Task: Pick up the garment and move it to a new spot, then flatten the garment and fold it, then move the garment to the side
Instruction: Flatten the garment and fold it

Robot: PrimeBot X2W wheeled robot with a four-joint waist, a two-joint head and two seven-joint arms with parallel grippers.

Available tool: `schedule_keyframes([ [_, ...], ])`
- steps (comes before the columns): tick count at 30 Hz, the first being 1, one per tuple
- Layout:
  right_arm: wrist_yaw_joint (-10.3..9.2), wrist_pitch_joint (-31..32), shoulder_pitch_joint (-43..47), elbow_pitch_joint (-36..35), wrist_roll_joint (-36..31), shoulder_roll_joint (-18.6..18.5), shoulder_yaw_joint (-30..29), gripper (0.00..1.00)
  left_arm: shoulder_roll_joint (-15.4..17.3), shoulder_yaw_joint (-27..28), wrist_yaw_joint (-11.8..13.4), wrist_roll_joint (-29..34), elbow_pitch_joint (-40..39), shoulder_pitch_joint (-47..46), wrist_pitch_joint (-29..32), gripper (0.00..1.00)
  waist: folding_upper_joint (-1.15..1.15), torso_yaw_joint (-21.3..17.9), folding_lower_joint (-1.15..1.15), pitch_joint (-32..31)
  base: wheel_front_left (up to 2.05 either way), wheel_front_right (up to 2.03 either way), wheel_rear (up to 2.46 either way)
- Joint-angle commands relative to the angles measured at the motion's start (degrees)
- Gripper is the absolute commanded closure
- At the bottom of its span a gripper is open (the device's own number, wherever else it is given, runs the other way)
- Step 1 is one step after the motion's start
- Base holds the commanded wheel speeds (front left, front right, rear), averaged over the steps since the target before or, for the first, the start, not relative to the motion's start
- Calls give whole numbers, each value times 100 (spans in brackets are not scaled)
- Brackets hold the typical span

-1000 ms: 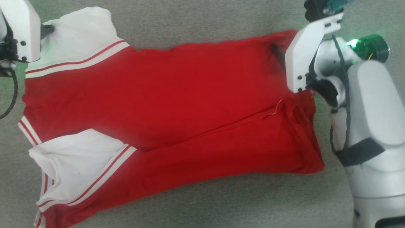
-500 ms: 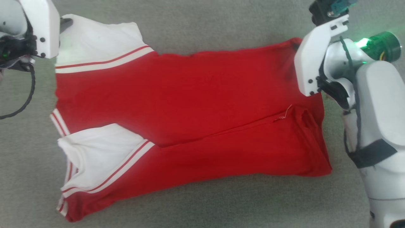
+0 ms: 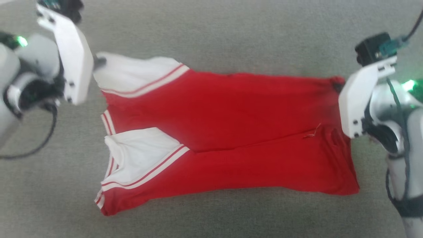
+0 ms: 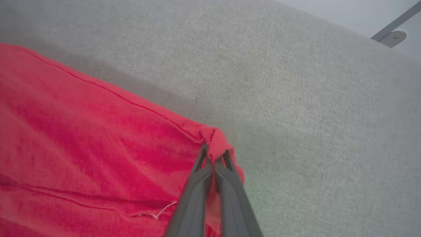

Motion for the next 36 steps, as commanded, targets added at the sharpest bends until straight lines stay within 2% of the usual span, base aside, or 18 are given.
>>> schedule_keyframes([
  [1,1,80,183,-126,49,-35,-65,100,90,-54,131,-1,-235,190,46,100,0,100,0,-94,0,0,0],
  [7,1,501,963,-608,192,-1,-360,100,605,-193,820,-288,-1557,921,179,100,0,173,0,-167,0,0,0],
  [11,1,609,1344,-673,191,87,-582,100,790,-268,1123,-414,-2047,1347,110,100,0,190,0,-181,0,0,0],
  [15,1,622,1569,-489,240,214,-612,100,778,-363,1225,-622,-2052,1722,24,100,0,158,0,-193,0,0,0],
  [19,1,501,1632,-208,245,283,-542,100,640,-389,1174,-888,-1728,2035,-52,100,0,111,0,-251,0,0,0],
  [20,1,433,1605,-158,213,286,-536,78,603,-383,1160,-937,-1634,2080,-88,100,0,102,0,-272,0,0,0],
  [21,1,381,1584,-101,213,306,-515,64,566,-365,1129,-962,-1539,2115,-154,84,0,92,0,-296,0,0,0],
  [22,1,336,1559,-75,227,318,-497,53,528,-324,1118,-1006,-1454,2145,-237,55,0,85,0,-316,0,0,0],
  [23,1,283,1529,-57,236,314,-492,0,484,-293,1099,-1034,-1377,2178,-317,5,0,81,0,-347,0,0,0],
  [24,1,241,1512,-49,258,311,-491,0,466,-273,1069,-1022,-1322,2206,-386,0,0,78,0,-378,0,0,0],
  [31,1,270,1618,-238,447,207,-468,0,438,-69,971,-963,-1231,2291,-948,0,0,104,0,-604,0,0,0],
  [36,1,423,1737,-458,513,71,-652,0,527,71,900,-694,-1301,2432,-1725,0,0,153,0,-766,0,0,0],
])
